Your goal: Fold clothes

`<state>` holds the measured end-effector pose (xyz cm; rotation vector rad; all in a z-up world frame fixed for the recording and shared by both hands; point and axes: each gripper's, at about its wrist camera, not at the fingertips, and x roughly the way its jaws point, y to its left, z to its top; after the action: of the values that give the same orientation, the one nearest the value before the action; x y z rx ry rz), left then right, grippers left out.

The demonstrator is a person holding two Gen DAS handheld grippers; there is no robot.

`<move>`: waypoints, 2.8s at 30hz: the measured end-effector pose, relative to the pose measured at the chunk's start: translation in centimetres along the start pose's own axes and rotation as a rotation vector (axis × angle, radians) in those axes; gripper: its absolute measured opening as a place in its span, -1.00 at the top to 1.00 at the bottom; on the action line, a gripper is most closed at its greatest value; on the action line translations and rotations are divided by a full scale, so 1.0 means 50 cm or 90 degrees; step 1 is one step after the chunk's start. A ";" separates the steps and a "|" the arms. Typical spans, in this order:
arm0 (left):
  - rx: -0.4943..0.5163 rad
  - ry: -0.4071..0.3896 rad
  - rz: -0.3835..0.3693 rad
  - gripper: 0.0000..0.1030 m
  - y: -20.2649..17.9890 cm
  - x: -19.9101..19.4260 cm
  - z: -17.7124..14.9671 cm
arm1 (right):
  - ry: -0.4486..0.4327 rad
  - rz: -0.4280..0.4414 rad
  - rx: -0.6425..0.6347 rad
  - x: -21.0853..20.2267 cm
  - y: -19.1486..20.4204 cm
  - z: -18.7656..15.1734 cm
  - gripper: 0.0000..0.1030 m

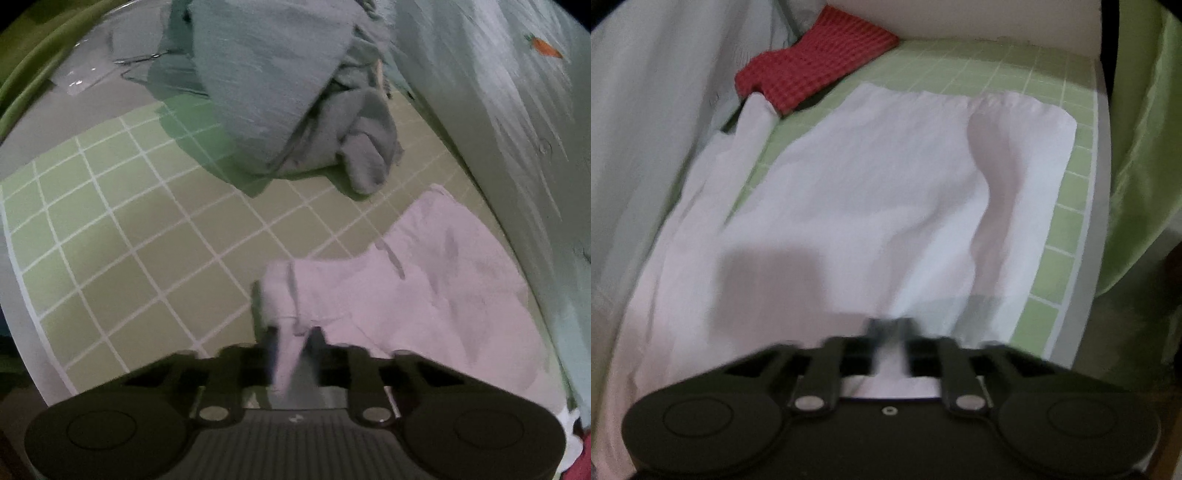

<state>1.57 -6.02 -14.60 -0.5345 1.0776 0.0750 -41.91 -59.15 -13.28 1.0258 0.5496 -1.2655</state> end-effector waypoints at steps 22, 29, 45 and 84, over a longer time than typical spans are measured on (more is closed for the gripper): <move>-0.020 -0.063 0.055 0.89 0.097 -0.114 0.034 | 0.015 0.018 -0.126 -0.090 0.007 -0.050 0.97; 0.052 -0.067 0.116 0.32 0.059 -0.096 0.025 | 0.051 0.019 -0.152 -0.067 0.022 -0.052 0.68; 0.282 -0.146 0.083 -0.57 -0.168 -0.140 -0.158 | -0.137 -0.093 -0.395 -0.100 -0.021 0.018 -0.62; 0.304 -0.074 0.118 -0.61 -0.430 -0.180 -0.556 | -0.111 0.048 -0.468 0.027 -0.112 0.231 -0.82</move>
<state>-18.80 -35.49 -8.79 0.0000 0.9856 0.0092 -49.04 -69.58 -10.70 0.3136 0.7547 -0.9525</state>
